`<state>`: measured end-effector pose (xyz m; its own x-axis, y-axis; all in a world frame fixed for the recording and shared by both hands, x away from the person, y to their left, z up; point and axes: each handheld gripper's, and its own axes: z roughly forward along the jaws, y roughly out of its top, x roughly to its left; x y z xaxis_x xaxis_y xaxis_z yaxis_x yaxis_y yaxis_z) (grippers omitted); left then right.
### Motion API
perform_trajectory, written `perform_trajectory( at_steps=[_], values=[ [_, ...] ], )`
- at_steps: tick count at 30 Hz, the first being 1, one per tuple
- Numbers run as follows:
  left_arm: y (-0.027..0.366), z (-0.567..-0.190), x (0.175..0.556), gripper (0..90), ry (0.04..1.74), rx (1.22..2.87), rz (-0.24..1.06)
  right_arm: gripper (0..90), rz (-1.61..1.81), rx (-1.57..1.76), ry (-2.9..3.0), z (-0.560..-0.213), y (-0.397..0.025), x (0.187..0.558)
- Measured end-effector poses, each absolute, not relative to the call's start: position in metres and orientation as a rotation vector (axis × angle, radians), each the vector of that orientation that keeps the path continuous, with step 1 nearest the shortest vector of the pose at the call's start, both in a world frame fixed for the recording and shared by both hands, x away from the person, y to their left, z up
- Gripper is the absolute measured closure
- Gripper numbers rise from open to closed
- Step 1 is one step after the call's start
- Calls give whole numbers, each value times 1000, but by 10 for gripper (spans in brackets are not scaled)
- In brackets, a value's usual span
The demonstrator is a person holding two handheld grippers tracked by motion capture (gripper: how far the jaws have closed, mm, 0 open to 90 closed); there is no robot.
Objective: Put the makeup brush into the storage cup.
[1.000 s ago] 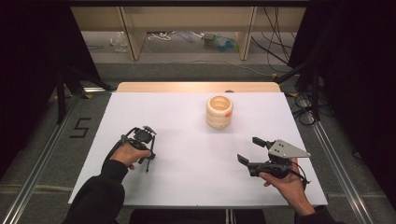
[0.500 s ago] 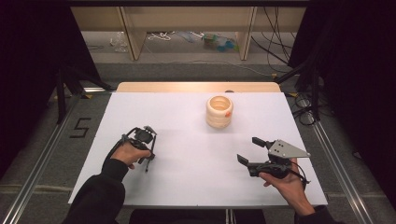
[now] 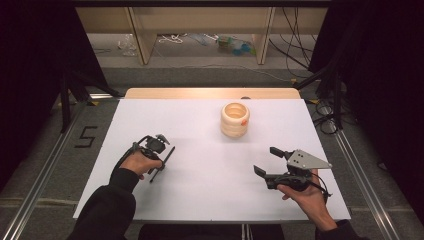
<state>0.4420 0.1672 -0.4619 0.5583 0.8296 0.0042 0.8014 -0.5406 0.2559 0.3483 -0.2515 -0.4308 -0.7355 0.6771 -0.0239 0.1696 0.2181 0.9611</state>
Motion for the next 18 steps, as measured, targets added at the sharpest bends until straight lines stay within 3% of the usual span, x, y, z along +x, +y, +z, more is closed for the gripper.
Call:
perform_trajectory(
  at_steps=[6,8,18],
  values=[
    [166,-462,442,801,1369,2564,183,167,1535,778,2055,-431,-252,348],
    [169,-460,446,811,1279,2642,209,167,1536,782,2058,-431,-251,348],
    [168,-462,445,834,1316,2599,175,168,1526,787,2060,-431,-251,348]
  ],
)
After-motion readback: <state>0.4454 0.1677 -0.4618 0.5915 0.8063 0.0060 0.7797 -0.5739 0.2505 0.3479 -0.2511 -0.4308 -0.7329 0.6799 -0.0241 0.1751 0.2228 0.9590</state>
